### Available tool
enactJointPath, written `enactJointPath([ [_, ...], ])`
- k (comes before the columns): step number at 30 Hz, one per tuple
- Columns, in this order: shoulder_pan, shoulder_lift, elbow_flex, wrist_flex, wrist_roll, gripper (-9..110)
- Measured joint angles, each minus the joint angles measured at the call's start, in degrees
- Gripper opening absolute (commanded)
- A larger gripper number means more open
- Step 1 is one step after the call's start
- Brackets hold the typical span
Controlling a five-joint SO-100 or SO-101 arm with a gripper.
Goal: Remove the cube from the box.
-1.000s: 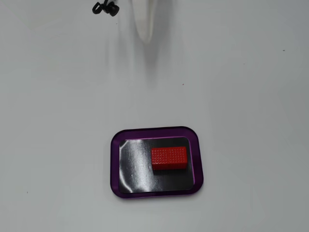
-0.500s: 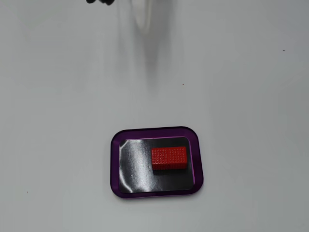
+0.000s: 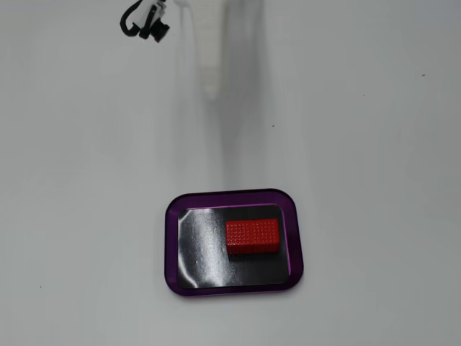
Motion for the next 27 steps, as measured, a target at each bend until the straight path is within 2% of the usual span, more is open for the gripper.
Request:
enactJointPath([
  [6,-3.96,-24.61,-29.97,13.45,0.35,24],
  [11,-8.17,-36.74,-46.14,16.35,0.35,24],
  [27,-8.17,-52.47,-51.5,16.52,0.18,24],
])
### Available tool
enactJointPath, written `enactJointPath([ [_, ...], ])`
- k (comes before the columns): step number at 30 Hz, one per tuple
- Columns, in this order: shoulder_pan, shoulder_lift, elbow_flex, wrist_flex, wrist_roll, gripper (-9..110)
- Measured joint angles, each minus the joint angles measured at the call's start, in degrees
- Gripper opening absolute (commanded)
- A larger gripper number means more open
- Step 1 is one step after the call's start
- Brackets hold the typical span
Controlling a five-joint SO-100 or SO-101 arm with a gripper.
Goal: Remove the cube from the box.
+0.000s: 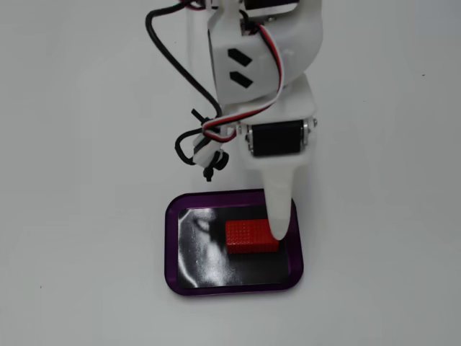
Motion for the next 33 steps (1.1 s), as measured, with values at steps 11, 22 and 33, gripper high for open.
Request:
enactJointPath([
  [11,3.69,-5.89,0.0,-4.04,-0.18,24],
  [22,4.39,-6.59,-0.35,-5.19,-0.18,22],
  [33,4.39,-6.59,-0.35,-5.19,-2.46,4],
])
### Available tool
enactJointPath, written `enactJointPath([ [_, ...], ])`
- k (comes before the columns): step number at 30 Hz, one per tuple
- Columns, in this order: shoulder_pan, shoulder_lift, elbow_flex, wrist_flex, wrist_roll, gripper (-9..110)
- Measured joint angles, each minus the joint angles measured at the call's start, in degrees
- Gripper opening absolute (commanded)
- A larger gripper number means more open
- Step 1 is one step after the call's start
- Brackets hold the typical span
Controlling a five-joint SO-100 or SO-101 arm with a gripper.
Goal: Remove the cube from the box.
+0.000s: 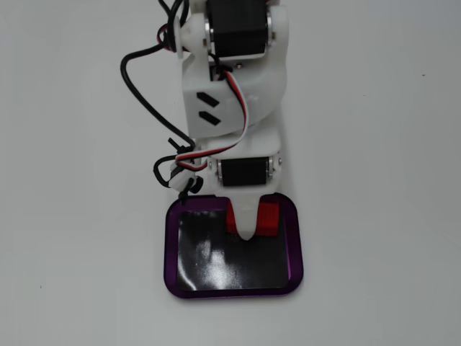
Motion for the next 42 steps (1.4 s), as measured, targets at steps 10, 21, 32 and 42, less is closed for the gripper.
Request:
enactJointPath([
  [10,-0.09,0.0,-0.44,0.0,-0.09,0],
  [21,0.18,13.89,-7.38,4.57,-0.09,0],
  [32,0.18,40.25,12.57,3.16,0.0,0],
  [42,0.18,63.54,58.27,-16.79,0.0,0],
])
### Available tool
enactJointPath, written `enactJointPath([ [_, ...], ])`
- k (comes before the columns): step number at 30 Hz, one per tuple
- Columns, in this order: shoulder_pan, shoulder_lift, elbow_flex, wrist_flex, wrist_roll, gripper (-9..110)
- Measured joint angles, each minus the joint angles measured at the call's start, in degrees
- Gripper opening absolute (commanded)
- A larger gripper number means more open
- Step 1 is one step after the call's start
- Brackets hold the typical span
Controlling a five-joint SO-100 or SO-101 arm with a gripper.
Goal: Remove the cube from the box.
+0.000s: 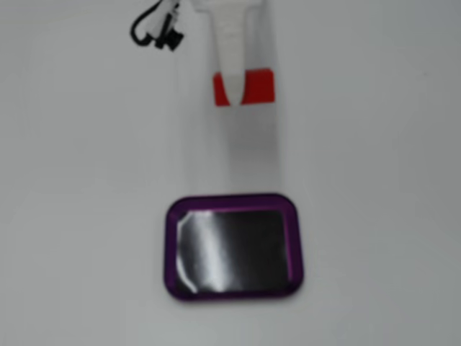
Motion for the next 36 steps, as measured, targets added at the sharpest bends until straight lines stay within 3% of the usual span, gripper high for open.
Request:
enactJointPath([
  [6,0.0,3.25,19.95,-12.22,-0.09,0],
  [12,0.0,2.46,28.83,-19.16,-1.93,0],
  [20,0.09,2.11,30.15,-21.09,-1.93,1],
  [28,0.09,2.11,30.15,-21.09,-1.93,19],
  [36,0.18,2.11,30.15,-21.09,-1.93,21],
])
